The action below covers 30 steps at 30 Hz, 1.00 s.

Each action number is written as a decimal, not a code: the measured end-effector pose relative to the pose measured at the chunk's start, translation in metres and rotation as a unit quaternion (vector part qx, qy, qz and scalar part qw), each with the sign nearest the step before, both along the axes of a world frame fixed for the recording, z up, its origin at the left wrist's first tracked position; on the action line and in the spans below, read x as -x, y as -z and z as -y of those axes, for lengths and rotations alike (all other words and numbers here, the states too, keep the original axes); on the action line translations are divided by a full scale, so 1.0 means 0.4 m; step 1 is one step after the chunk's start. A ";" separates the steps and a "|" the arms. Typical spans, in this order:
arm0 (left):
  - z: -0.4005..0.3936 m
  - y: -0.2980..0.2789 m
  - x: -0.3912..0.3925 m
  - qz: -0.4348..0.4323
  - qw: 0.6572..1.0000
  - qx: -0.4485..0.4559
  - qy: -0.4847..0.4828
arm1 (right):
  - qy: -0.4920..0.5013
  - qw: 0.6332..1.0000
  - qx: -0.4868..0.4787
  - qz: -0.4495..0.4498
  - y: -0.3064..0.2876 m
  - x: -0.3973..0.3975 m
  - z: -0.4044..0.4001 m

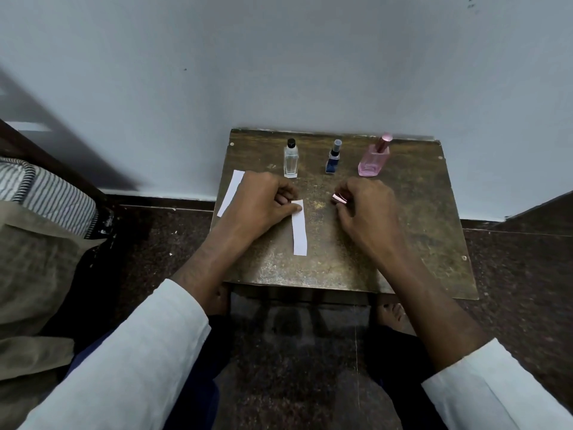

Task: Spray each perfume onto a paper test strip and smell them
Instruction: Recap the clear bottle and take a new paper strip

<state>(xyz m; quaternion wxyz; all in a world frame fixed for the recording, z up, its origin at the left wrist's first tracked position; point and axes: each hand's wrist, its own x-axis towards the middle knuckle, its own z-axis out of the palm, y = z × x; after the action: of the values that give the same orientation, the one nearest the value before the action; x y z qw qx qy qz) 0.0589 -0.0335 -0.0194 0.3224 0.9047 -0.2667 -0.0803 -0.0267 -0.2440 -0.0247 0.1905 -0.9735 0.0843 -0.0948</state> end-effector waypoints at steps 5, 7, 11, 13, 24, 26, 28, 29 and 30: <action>-0.042 -0.009 -0.019 0.012 0.998 0.024 -0.048 | -0.017 1.000 -0.014 0.011 -0.009 -0.007 -0.019; -0.052 -0.005 -0.024 0.018 0.994 0.058 -0.096 | -0.032 0.994 -0.077 0.065 -0.022 -0.008 -0.035; -0.034 0.009 -0.034 0.034 0.983 0.094 -0.157 | -0.038 0.958 -0.219 0.184 -0.065 -0.032 -0.071; -0.021 0.009 -0.037 0.051 0.983 0.096 -0.148 | -0.021 0.936 -0.256 0.242 -0.082 -0.054 -0.089; 0.004 0.006 -0.067 0.065 0.986 0.094 -0.119 | -0.033 0.929 -0.236 0.285 -0.088 -0.155 -0.118; 0.007 0.005 -0.075 0.061 0.986 0.093 -0.121 | -0.041 0.932 -0.238 0.270 -0.082 -0.169 -0.119; 0.012 0.003 -0.079 0.056 0.987 0.092 -0.121 | -0.050 0.936 -0.236 0.256 -0.076 -0.178 -0.121; 0.014 0.002 -0.080 0.057 0.987 0.088 -0.120 | -0.056 0.938 -0.230 0.253 -0.074 -0.181 -0.123; 0.016 0.001 -0.081 0.058 0.988 0.084 -0.119 | -0.061 0.941 -0.219 0.251 -0.073 -0.182 -0.124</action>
<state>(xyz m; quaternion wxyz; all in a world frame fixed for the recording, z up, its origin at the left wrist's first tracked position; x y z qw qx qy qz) 0.0914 -0.0398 -0.0200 0.3890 0.9026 -0.1810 0.0337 0.0462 -0.1945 0.0046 0.4189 -0.8558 -0.0073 -0.3035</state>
